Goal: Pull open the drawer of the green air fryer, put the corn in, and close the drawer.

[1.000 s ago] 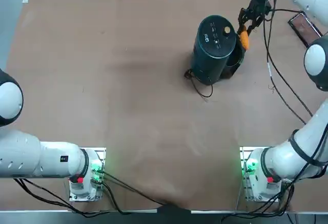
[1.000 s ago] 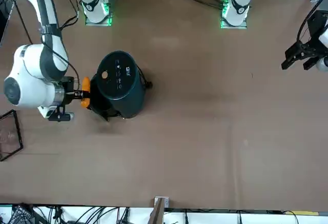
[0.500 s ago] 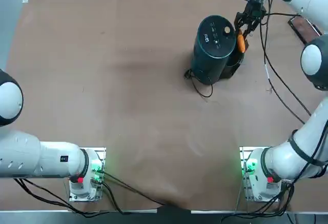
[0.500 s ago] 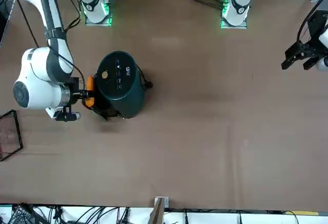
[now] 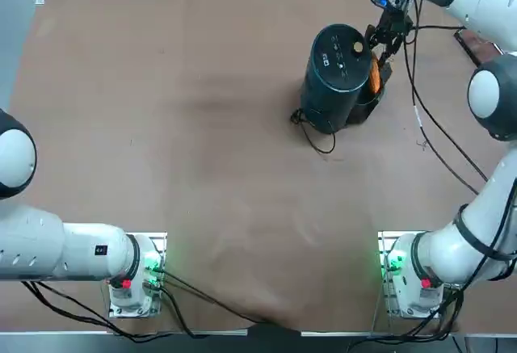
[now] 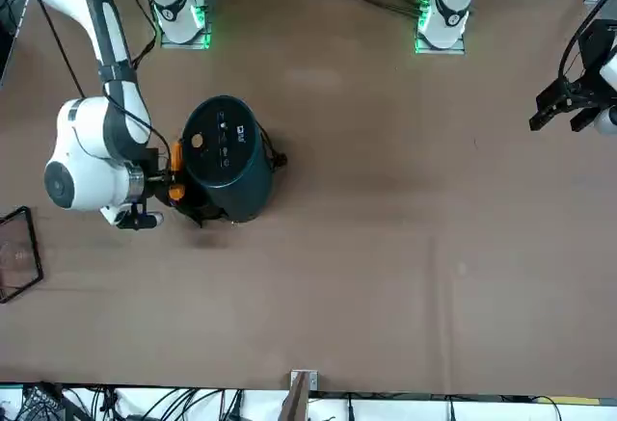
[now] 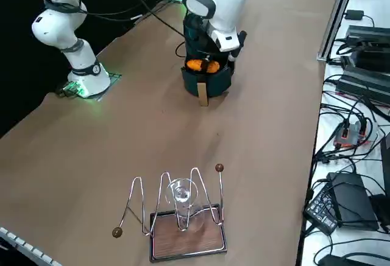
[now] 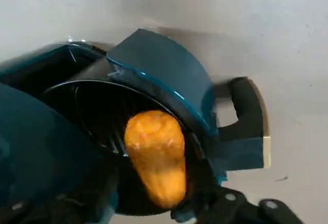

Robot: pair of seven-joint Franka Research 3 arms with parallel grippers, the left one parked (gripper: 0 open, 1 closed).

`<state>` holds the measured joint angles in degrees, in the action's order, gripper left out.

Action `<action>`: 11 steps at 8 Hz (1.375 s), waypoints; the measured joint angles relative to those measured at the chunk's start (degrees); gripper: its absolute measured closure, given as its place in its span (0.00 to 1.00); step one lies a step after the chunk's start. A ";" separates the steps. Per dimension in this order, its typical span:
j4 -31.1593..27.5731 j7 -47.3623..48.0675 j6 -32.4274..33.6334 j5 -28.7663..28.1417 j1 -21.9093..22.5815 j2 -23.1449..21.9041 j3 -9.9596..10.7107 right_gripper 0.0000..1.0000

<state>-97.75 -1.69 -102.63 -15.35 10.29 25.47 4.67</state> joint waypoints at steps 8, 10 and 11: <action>0.56 12.04 1.20 -0.43 -10.26 -2.76 2.13 0.00; -0.34 29.37 -1.89 -0.67 -10.57 -1.94 1.77 0.00; -1.24 35.12 -3.54 -1.79 -10.26 -1.36 1.43 0.00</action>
<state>-98.98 33.42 -106.17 -17.14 0.03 24.11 6.10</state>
